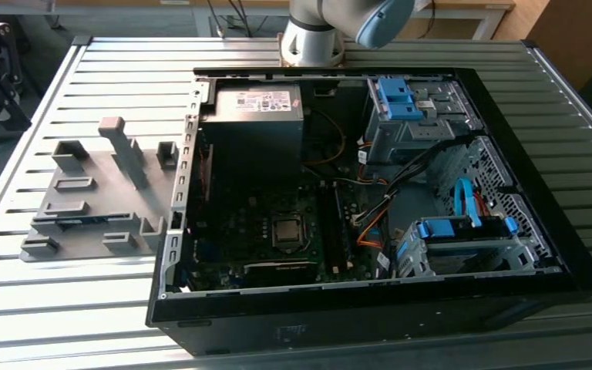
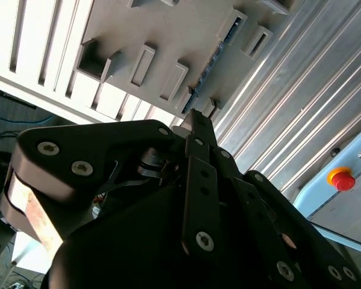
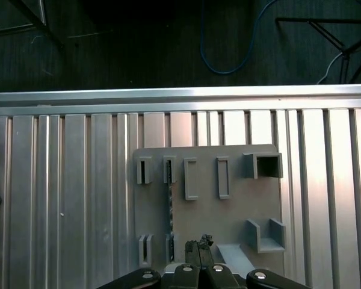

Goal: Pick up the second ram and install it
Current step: 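Pick up the second ram and move it above second insertion slot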

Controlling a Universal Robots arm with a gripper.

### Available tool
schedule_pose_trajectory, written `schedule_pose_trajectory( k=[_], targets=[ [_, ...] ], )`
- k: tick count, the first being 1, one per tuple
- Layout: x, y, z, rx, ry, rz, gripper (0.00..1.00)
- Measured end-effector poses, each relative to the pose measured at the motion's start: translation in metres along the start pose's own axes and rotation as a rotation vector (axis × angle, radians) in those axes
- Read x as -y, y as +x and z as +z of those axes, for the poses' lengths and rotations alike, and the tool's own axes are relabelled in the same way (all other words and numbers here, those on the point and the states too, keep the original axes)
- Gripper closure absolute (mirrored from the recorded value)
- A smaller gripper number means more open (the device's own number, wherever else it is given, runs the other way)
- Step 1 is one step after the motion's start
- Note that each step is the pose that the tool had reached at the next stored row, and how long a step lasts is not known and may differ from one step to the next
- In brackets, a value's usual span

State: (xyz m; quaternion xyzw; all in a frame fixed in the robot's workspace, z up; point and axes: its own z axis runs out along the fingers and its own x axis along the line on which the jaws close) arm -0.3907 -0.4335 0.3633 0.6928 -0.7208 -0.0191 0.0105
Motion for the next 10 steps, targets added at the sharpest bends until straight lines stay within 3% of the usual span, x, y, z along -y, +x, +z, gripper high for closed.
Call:
schedule_pose_trajectory(
  k=[5,10],
  targets=[
    [-0.0009,0.0003,0.0029,-0.0003,0.0008,-0.005,0.89],
    [-0.0029,0.0012,0.0064,0.0005,0.0088,-0.005,0.89]
  ],
)
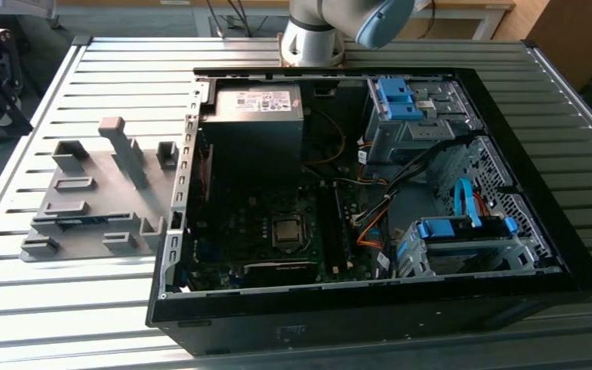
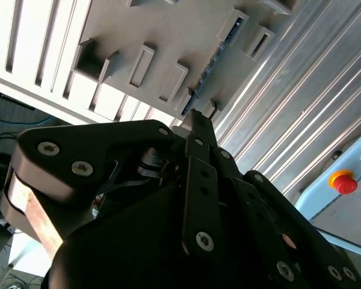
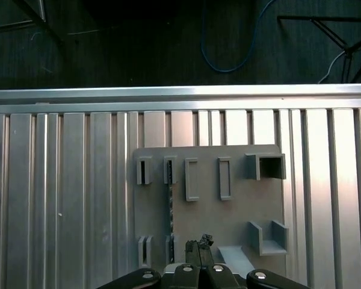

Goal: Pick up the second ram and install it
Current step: 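Pick up the second ram and move it above second insertion slot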

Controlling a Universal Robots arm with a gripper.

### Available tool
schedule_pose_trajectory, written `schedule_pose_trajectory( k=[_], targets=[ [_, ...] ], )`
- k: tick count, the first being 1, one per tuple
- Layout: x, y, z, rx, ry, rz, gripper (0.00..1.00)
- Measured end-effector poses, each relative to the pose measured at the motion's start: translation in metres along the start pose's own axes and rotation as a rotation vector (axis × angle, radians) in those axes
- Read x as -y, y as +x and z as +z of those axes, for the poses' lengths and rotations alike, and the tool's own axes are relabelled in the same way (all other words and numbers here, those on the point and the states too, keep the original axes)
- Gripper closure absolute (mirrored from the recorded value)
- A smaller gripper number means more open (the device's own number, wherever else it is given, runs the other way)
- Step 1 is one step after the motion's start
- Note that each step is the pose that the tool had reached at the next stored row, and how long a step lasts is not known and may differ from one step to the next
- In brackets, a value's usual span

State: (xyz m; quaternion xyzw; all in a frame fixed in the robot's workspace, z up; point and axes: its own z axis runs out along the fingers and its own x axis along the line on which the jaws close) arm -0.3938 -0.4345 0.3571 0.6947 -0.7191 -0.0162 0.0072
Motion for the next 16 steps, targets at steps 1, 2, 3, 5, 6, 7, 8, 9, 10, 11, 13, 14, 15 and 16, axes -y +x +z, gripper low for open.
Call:
schedule_pose_trajectory(
  k=[1,2,3,5,6,7,8,9,10,11,13,14,15,16],
  targets=[
    [0.0000,0.0005,0.0003,0.0000,0.0016,0.000,0.89],
    [0.0000,0.0008,0.0007,0.0001,0.0029,0.000,0.89],
    [0.0000,0.0009,0.0012,0.0003,0.0045,0.000,0.89],
    [0.0001,0.0011,0.0024,0.0004,0.0075,0.000,0.89],
    [0.0001,0.0013,0.0031,0.0004,0.0091,-0.001,0.89],
    [0.0001,0.0014,0.0039,0.0004,0.0109,-0.001,0.89],
    [0.0001,0.0015,0.0046,0.0005,0.0131,-0.001,0.89],
    [0.0001,0.0015,0.0053,0.0005,0.0155,-0.001,0.89],
    [0.0001,0.0015,0.0061,0.0006,0.0178,-0.002,0.89],
    [0.0001,0.0015,0.0069,0.0007,0.0198,-0.002,0.84],
    [0.0001,0.0017,0.0082,0.0008,0.0239,-0.002,0.77],
    [0.0001,0.0017,0.0089,0.0009,0.0260,-0.002,0.71],
    [0.0001,0.0018,0.0096,0.0010,0.0281,-0.003,0.65],
    [0.0002,0.0019,0.0104,0.0010,0.0306,-0.003,0.65]
  ],
)
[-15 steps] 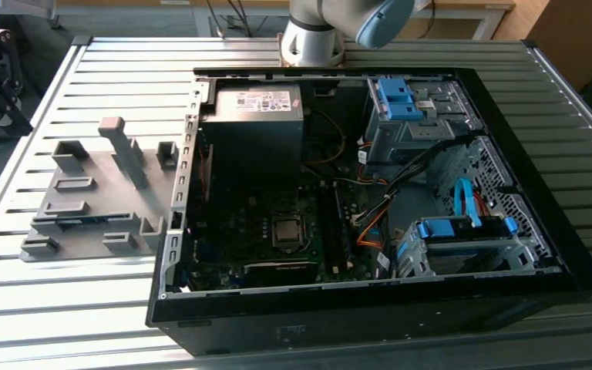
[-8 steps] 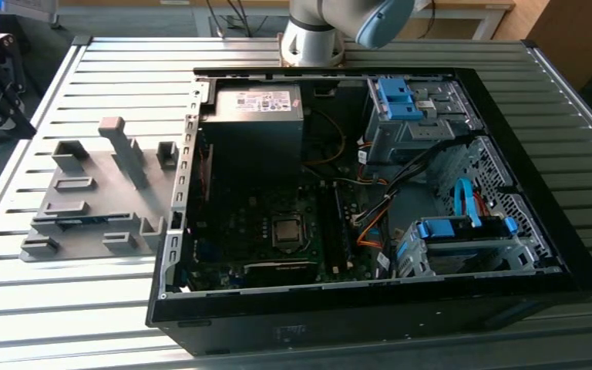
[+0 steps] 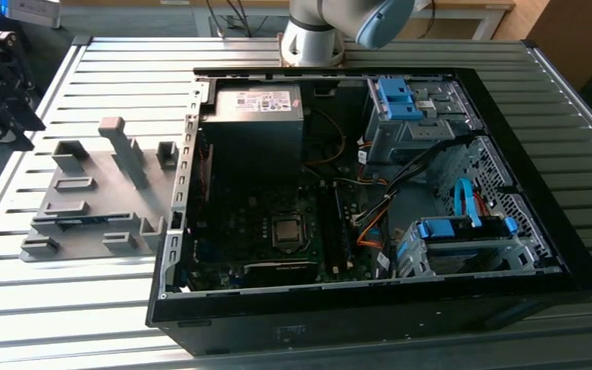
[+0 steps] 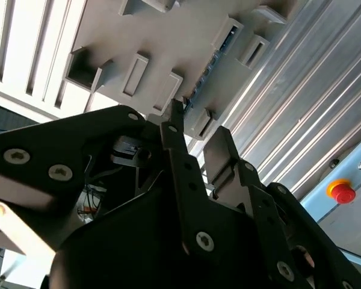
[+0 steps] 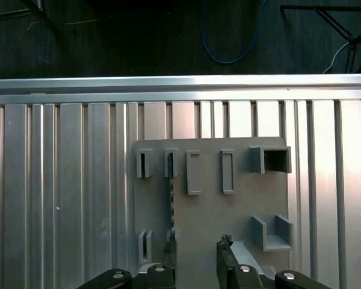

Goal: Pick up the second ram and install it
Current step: 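Pick up the second ram and move it above second insertion slot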

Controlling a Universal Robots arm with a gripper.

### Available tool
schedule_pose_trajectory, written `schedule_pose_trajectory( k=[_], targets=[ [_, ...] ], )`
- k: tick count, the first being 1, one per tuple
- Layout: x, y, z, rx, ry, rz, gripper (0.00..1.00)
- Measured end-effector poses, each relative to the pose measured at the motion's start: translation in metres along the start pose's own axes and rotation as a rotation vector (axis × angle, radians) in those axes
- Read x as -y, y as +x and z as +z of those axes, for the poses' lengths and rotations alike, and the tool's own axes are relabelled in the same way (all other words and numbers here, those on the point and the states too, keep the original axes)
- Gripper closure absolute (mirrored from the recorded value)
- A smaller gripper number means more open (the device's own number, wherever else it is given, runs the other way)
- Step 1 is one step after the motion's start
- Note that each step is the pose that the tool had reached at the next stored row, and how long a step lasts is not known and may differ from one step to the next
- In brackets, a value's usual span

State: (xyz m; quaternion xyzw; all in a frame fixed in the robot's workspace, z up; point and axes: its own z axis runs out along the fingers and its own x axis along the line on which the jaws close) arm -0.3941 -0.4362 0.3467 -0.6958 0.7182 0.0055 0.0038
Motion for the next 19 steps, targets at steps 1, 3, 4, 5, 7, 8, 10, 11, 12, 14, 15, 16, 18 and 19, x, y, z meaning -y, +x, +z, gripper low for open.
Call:
schedule_pose_trajectory(
  k=[1,3,4,5,7,8,10,11,12,14,15,16,18,19],
  targets=[
    [0.0000,0.0001,0.0006,0.0001,0.0030,0.000,0.65],
    [0.0000,0.0001,0.0020,0.0003,0.0075,0.000,0.59],
    [0.0001,0.0001,0.0028,0.0004,0.0088,-0.001,0.59],
    [0.0001,0.0001,0.0034,0.0004,0.0092,-0.001,0.59],
    [0.0000,0.0002,0.0045,0.0004,0.0095,-0.001,0.59],
    [0.0000,0.0002,0.0050,0.0004,0.0095,-0.001,0.59],
    [0.0000,0.0002,0.0061,0.0004,0.0095,-0.001,0.59],
    [0.0000,0.0002,0.0067,0.0004,0.0094,-0.002,0.59],
    [0.0000,0.0002,0.0071,0.0004,0.0094,-0.002,0.59],
    [0.0000,0.0002,0.0080,0.0005,0.0094,-0.002,0.59],
    [0.0000,0.0003,0.0084,0.0004,0.0094,-0.002,0.59],
    [0.0000,0.0003,0.0087,0.0004,0.0094,-0.002,0.59],
    [0.0000,0.0003,0.0093,0.0005,0.0094,-0.003,0.59],
    [0.0000,0.0003,0.0097,0.0005,0.0095,-0.003,0.59]
  ],
)
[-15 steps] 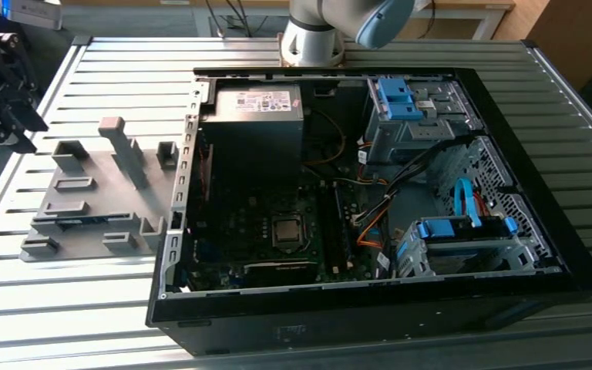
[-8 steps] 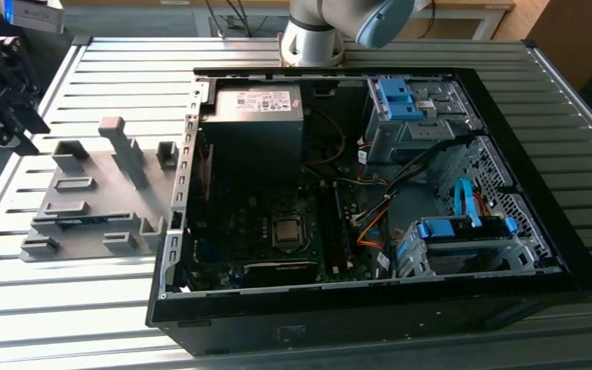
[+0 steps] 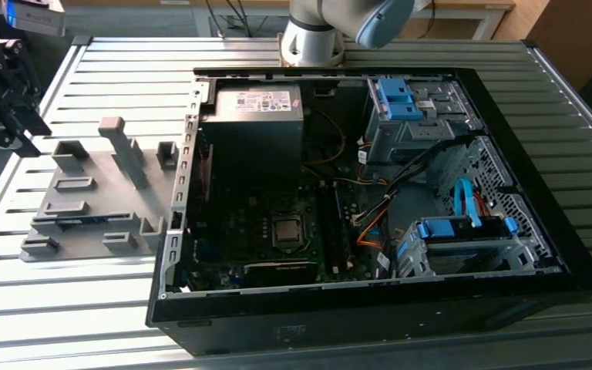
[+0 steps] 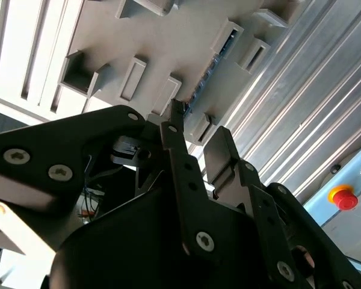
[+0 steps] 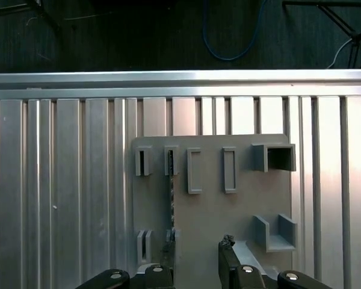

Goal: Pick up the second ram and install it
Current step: 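Pick up the second ram and move it above second insertion slot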

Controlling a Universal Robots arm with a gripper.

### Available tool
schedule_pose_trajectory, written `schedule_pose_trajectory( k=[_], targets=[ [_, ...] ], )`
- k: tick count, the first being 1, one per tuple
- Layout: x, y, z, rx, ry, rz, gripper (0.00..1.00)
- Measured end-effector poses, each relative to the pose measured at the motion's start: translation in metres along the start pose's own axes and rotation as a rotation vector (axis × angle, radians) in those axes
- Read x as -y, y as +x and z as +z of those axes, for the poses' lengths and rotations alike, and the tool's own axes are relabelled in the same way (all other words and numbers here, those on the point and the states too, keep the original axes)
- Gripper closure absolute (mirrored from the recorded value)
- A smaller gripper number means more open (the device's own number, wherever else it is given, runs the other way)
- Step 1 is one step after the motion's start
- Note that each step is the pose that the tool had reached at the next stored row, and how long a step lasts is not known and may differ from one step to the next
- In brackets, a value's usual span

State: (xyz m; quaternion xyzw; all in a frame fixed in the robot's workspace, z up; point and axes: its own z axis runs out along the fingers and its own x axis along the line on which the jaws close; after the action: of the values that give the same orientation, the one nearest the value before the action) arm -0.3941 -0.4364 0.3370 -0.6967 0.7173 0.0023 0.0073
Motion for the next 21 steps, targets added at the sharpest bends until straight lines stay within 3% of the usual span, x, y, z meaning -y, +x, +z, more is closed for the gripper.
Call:
schedule_pose_trajectory(
  k=[21],
  targets=[
    [-0.0001,0.0001,0.0075,-0.0001,-0.0001,-0.001,0.59]
  ],
)
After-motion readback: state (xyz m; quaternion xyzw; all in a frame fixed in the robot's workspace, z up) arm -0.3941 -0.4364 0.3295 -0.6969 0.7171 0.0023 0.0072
